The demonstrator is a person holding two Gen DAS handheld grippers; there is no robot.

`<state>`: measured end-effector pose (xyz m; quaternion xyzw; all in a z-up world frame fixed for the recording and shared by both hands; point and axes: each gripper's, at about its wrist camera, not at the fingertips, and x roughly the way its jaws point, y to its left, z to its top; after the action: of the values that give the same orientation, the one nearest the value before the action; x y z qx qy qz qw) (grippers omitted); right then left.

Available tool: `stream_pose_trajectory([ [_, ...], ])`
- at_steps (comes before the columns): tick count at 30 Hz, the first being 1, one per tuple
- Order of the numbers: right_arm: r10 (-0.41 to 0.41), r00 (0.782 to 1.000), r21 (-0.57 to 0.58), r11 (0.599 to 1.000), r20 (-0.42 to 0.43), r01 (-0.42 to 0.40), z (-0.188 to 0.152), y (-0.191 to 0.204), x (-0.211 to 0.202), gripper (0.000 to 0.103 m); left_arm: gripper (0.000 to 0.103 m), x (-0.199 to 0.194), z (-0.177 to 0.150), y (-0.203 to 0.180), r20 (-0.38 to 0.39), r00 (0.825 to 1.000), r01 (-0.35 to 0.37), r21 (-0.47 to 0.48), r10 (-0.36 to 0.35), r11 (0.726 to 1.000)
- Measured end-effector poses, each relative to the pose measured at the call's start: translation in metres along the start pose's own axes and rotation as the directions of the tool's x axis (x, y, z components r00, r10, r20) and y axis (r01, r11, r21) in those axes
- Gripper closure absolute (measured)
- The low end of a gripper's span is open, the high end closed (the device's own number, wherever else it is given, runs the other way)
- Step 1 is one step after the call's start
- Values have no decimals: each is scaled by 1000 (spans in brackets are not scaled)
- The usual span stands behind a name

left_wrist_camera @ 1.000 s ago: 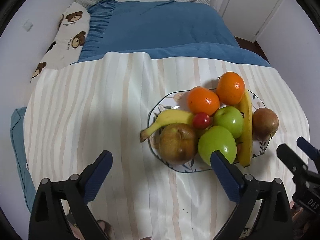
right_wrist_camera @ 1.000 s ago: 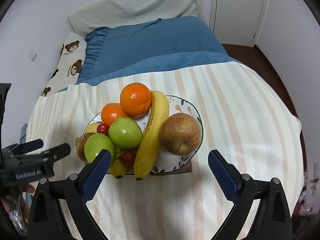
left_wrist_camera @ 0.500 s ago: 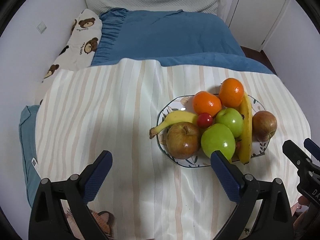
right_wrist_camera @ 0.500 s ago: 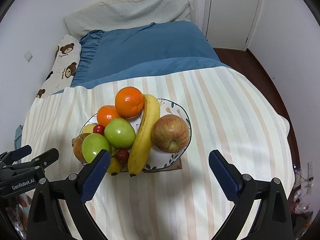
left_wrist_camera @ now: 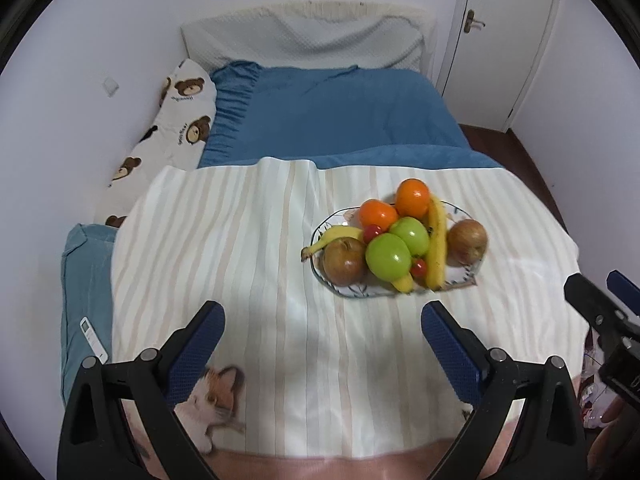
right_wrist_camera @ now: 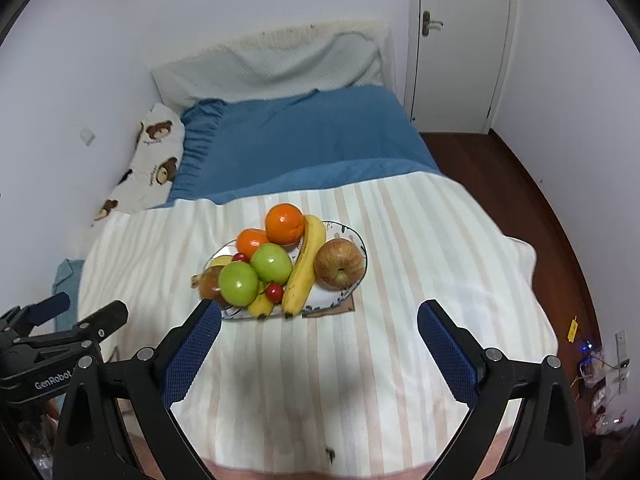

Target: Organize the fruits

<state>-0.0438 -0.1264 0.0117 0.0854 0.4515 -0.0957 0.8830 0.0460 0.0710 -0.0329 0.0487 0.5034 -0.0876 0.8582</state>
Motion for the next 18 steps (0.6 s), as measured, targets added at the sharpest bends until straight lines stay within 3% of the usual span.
stream_pose_trajectory([
  [10,46,994,-19,999,100,-44,-32,-4,-118,2,2,-97,-39,-11,106,994,9,-8,-8,1000],
  [18,65,984,-69,996,168,-54,-50,2,-183,2,2,-155,-62,-11,190,982,-12,-26,17,1000],
])
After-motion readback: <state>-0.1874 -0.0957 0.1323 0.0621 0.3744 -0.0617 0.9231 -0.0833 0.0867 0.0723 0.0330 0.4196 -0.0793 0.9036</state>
